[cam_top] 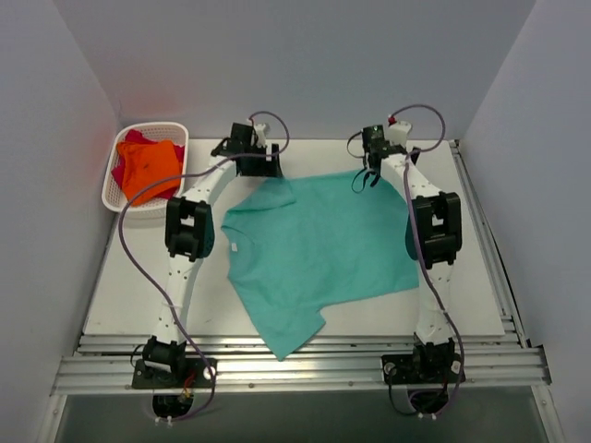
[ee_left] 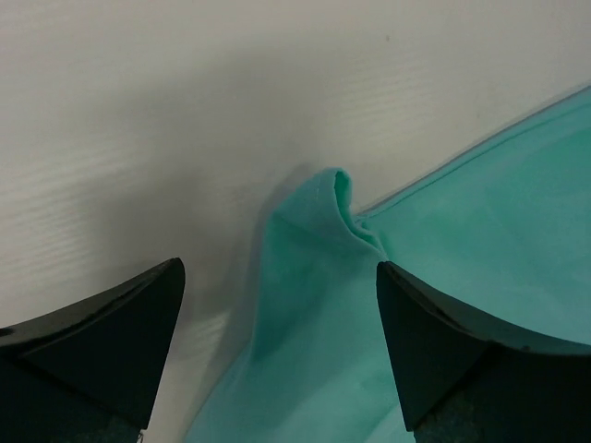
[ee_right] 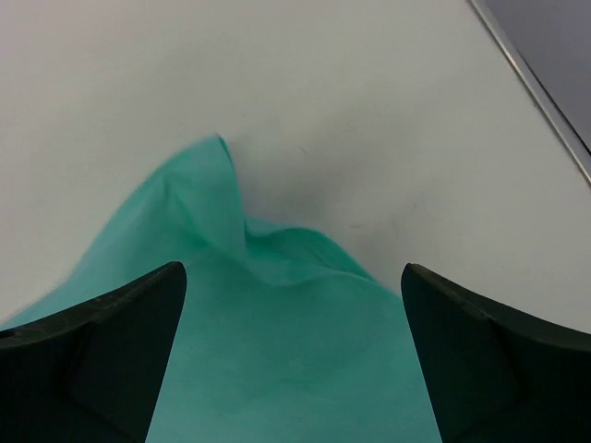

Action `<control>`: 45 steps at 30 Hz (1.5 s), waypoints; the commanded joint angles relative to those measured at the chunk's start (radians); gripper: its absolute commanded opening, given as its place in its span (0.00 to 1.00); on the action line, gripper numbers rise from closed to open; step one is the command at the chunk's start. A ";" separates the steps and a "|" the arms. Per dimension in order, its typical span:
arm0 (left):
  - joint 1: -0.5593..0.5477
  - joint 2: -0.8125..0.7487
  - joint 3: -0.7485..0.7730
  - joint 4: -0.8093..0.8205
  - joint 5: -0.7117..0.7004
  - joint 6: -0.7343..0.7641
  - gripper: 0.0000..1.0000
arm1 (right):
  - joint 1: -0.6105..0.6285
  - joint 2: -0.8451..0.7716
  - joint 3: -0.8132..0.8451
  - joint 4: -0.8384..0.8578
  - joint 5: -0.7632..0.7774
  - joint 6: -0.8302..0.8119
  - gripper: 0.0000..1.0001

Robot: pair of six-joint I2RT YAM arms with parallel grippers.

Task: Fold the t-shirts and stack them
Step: Flatten the tshirt out

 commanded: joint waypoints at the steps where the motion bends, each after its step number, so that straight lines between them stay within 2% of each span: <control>1: 0.051 0.001 0.276 -0.130 0.027 0.011 0.94 | -0.023 0.009 0.214 -0.087 0.119 -0.012 1.00; 2: 0.062 0.003 0.349 -0.139 0.021 -0.013 0.94 | -0.029 0.010 0.263 -0.091 0.129 -0.011 1.00; 4: 0.092 -0.026 0.367 -0.115 -0.007 -0.031 0.94 | -0.042 -0.008 0.269 -0.062 0.112 -0.026 1.00; 9: 0.120 -0.261 0.136 0.038 -0.091 -0.026 0.94 | -0.051 -0.083 0.217 -0.045 0.101 -0.029 1.00; 13: 0.103 -0.414 -0.048 0.072 -0.163 0.002 0.94 | -0.051 -0.186 0.050 0.031 0.049 0.006 1.00; 19: -0.059 -0.488 -0.336 0.051 -0.372 0.119 0.96 | -0.049 -0.327 -0.187 0.134 -0.034 0.052 1.00; 24: -0.208 -0.474 -0.532 0.210 -0.453 0.260 1.00 | -0.052 -0.373 -0.274 0.175 -0.043 0.039 1.00; 25: -0.242 -0.464 -0.536 0.216 -0.508 0.271 1.00 | -0.052 -0.373 -0.277 0.171 -0.043 0.036 1.00; 31: -0.260 -0.346 -0.438 0.143 -0.576 0.286 1.00 | -0.056 -0.359 -0.274 0.172 -0.057 0.029 1.00; 39: -0.259 -0.307 -0.412 0.184 -0.573 0.301 1.00 | -0.057 -0.323 -0.263 0.186 -0.082 0.028 1.00; 45: -0.240 -0.247 -0.337 0.152 -0.536 0.297 1.00 | -0.062 -0.310 -0.254 0.185 -0.075 0.022 1.00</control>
